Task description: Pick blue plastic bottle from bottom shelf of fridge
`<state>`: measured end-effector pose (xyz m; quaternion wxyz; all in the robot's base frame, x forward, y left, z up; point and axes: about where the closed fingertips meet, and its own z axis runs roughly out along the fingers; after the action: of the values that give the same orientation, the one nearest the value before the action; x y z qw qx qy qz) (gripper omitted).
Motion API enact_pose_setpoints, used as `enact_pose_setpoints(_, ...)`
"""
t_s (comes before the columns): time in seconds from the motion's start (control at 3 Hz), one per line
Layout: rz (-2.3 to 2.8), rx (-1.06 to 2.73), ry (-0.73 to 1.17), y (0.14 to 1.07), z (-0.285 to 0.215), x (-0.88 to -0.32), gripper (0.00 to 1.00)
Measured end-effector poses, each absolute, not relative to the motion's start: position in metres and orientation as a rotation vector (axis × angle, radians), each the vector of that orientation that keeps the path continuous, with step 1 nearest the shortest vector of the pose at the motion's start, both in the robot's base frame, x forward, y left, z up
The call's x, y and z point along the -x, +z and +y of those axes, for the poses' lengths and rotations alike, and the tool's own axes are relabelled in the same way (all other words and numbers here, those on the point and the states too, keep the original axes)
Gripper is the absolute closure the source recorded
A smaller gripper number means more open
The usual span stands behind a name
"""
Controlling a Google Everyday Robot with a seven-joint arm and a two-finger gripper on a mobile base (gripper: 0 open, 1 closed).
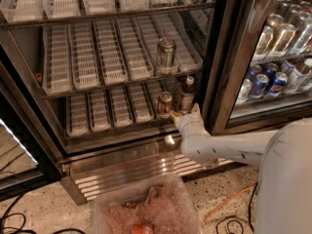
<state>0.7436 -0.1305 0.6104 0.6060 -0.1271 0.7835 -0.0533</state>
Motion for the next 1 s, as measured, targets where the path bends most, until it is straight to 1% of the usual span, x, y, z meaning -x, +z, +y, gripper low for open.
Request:
enact_pose_setpoints(0.33,1.763,0.245,-0.098,0.6167,-0.1172,-0.7596,0.31)
enact_pose_setpoints(1.0,1.769,0.208,-0.135,0.6106,-0.1177,-0.7640,0.35)
